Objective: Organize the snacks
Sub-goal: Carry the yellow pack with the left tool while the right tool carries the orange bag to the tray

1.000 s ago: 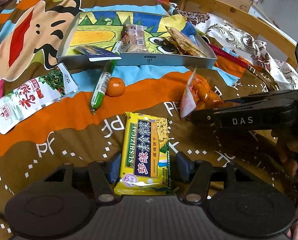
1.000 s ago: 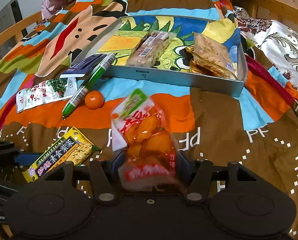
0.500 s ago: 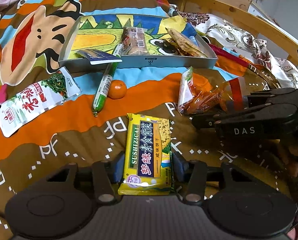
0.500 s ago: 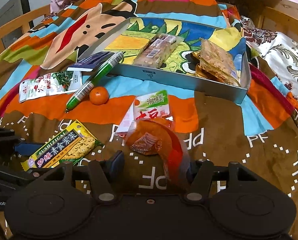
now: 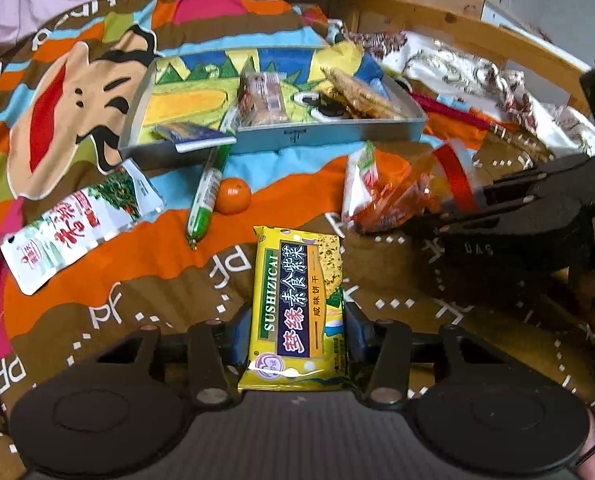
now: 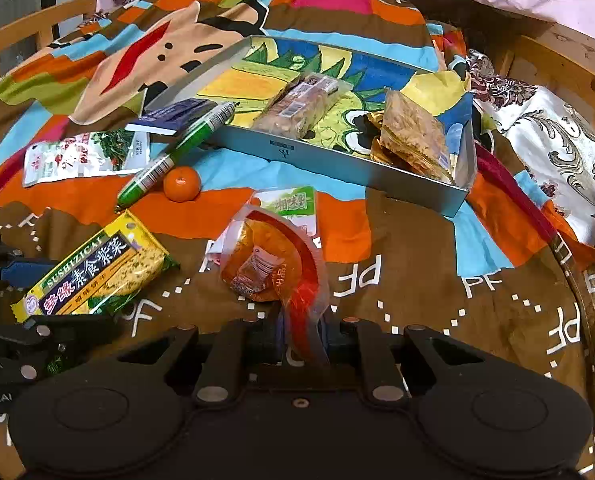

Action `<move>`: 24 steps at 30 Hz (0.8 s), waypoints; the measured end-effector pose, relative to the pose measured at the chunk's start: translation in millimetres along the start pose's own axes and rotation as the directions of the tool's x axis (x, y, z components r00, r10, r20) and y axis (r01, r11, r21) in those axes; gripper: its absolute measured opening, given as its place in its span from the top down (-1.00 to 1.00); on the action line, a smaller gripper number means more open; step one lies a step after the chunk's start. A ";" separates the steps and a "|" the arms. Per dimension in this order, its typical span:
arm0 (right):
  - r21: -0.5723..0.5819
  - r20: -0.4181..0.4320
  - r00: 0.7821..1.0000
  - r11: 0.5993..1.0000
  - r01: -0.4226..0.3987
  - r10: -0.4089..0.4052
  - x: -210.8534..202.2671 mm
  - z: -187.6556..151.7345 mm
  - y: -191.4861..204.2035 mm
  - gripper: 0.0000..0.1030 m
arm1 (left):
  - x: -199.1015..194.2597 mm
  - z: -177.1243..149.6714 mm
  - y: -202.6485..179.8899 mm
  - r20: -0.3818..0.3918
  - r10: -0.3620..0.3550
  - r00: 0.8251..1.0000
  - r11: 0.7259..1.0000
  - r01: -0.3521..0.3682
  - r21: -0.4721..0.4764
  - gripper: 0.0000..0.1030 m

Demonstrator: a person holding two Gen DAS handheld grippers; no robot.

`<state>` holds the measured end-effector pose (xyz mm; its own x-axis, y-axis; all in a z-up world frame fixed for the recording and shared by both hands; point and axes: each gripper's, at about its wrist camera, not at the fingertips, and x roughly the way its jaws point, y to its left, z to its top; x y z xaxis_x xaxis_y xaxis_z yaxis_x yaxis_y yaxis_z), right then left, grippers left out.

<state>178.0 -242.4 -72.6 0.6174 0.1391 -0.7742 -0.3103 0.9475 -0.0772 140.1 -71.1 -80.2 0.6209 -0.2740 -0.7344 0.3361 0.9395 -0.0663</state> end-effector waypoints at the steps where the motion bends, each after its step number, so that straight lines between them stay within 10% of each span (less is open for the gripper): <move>1: -0.004 0.000 1.000 1.000 0.001 -0.001 -0.5 -0.7 0.2 0.67 | -2.3 0.3 -0.6 0.009 -0.003 1.000 1.000 0.003 -0.004 0.01; 24: -0.019 0.118 0.992 0.999 -0.034 0.036 -9.2 3.1 4.7 0.72 | -16.1 5.9 8.5 0.114 -0.007 0.993 0.995 0.018 -0.096 0.01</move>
<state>173.1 -238.4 -63.9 0.6872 0.2059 -0.6966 -0.3444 0.9367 -0.0629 137.2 -59.9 -65.0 0.6952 -0.3018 -0.6523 0.2772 0.9499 -0.1441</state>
